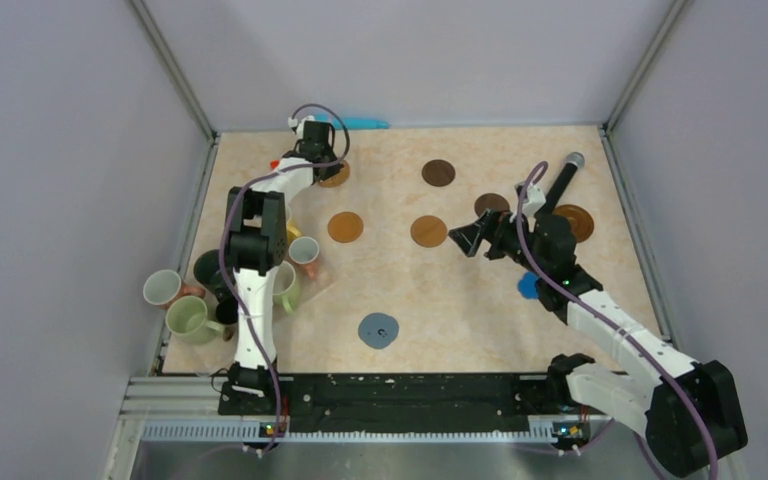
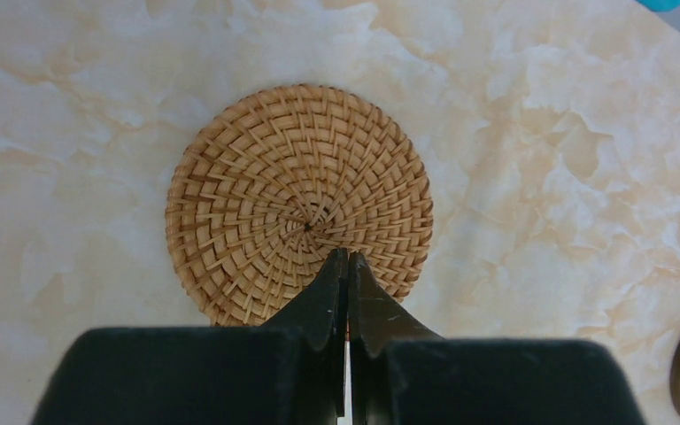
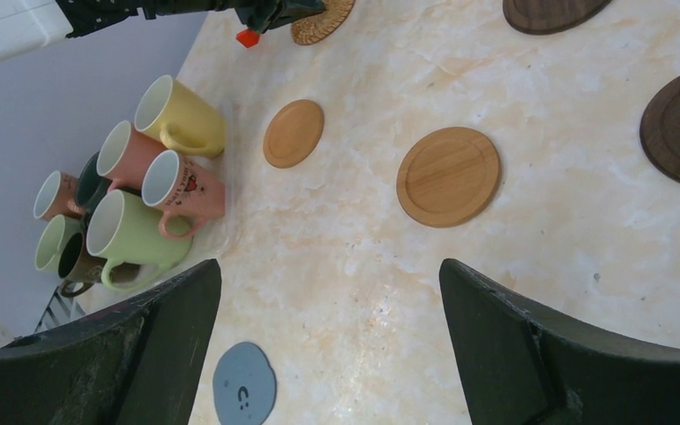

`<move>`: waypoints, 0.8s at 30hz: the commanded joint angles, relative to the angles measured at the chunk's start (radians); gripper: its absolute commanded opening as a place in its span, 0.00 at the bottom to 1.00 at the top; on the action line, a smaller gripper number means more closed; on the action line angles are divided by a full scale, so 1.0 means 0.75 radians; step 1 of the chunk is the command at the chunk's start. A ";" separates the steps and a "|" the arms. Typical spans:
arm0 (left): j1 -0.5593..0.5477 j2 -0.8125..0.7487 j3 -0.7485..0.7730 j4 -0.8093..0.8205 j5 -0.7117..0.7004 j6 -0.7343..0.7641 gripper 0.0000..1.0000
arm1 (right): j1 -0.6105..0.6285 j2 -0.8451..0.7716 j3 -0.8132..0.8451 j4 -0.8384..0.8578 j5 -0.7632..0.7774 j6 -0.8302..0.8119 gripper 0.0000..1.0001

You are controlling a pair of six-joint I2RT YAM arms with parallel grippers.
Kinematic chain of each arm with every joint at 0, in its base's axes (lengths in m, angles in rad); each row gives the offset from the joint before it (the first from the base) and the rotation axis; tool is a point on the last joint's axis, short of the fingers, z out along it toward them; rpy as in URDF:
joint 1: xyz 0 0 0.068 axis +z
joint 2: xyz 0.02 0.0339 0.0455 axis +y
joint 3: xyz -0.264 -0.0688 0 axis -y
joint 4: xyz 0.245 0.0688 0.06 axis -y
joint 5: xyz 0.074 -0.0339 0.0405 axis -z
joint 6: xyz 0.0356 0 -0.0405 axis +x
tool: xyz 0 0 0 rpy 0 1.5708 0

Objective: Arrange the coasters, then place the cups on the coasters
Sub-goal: Move the coaster to the center of the board.

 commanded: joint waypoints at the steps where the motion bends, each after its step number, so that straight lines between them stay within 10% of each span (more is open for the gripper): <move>1: 0.007 0.026 0.053 0.018 -0.027 -0.035 0.00 | 0.004 -0.009 -0.003 0.059 0.022 -0.016 0.92; 24: -0.013 0.096 0.121 -0.165 0.211 -0.055 0.00 | 0.004 -0.034 0.000 0.017 0.072 -0.044 0.92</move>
